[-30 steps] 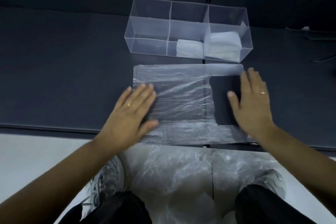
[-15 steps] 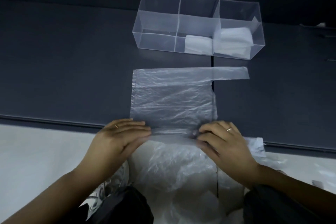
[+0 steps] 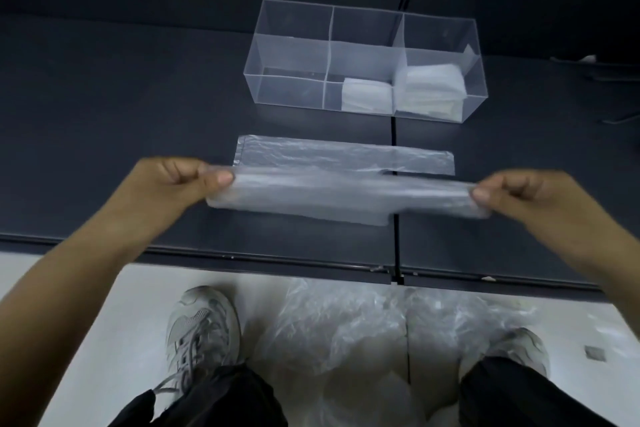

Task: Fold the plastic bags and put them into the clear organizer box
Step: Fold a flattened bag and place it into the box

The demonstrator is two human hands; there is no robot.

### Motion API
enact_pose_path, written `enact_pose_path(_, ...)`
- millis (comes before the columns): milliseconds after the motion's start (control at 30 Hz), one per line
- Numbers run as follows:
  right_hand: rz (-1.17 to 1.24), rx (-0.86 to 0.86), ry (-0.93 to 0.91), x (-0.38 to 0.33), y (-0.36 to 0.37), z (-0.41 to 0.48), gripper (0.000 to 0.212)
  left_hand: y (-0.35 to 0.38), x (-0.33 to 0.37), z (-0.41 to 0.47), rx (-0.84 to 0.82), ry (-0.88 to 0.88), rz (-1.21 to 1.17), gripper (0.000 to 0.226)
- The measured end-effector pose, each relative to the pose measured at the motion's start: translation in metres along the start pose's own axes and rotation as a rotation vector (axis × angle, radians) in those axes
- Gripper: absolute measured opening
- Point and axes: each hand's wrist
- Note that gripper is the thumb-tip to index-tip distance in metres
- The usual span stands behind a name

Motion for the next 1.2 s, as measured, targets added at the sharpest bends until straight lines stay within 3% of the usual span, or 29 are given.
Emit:
enact_pose_path(67, 0.075, 0.068, 0.053, 0.003, 0.004, 0.026, 0.019, 0.005, -0.009, 0.021, 0.047, -0.028, -0.019, 0.014)
enact_pose_path(200, 0.004, 0.185, 0.158, 0.014, 0.017, 0.068, 0.016, 0.016, -0.034, 0.053, 0.08, -0.07, 0.105, 0.016)
enact_pose_path(333, -0.032, 0.296, 0.161, 0.016, 0.022, 0.085, 0.024, 0.023, -0.051, 0.064, 0.112, -0.055, 0.196, 0.025)
enact_pose_path(533, -0.105, 0.382, 0.167, 0.013, 0.026, 0.095, 0.027, 0.031, -0.051, 0.063, 0.177, -0.034, 0.386, 0.021)
enact_pose_path(600, -0.132, 0.405, 0.172, 0.013, 0.028, 0.097, 0.027, 0.035, -0.045, 0.058, 0.244, 0.016, 0.5, 0.015)
enact_pose_path(667, -0.155, 0.421, 0.179, 0.014, 0.028, 0.098, 0.027, 0.042, -0.039, 0.049, 0.339, 0.229, 0.656, 0.004)
enact_pose_path(733, -0.167, 0.437, 0.181, 0.015, 0.029, 0.1, 0.027, 0.054, -0.037, 0.038, 0.257, 0.485, 0.777, 0.011)
enact_pose_path(800, -0.182, 0.447, 0.177, 0.014, 0.029, 0.1, 0.027, 0.066, -0.042, 0.03, 0.066, 0.571, 0.852, 0.023)
enact_pose_path(900, -0.23, 0.449, 0.195, 0.01, 0.029, 0.098, 0.023, 0.069, -0.051, 0.027, -0.162, 0.445, 0.916, 0.046)
enact_pose_path(967, -0.25, 0.483, 0.199, 0.001, 0.032, 0.093, 0.018, 0.066, -0.058, 0.026, -0.225, 0.394, 0.998, 0.061)
enact_pose_path(1067, -0.406, 0.667, -0.019, -0.024, 0.054, 0.078, 0.02, 0.065, -0.065, 0.026, -0.275, 0.341, 1.094, 0.077)
enact_pose_path(1133, -0.421, 0.569, -0.285, -0.048, 0.087, 0.064, 0.03, 0.066, -0.065, 0.026, -0.291, 0.324, 1.124, 0.084)
enact_pose_path(1200, -0.452, 0.256, -0.457, -0.069, 0.128, 0.053, 0.044, 0.066, -0.064, 0.026, -0.311, 0.309, 1.145, 0.091)
Point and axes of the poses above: each hand's wrist, its own z-axis towards the middle knuckle, its own y-axis out of the palm, x = y × z, and after that the axes turned 13 degrees about y, right-handed
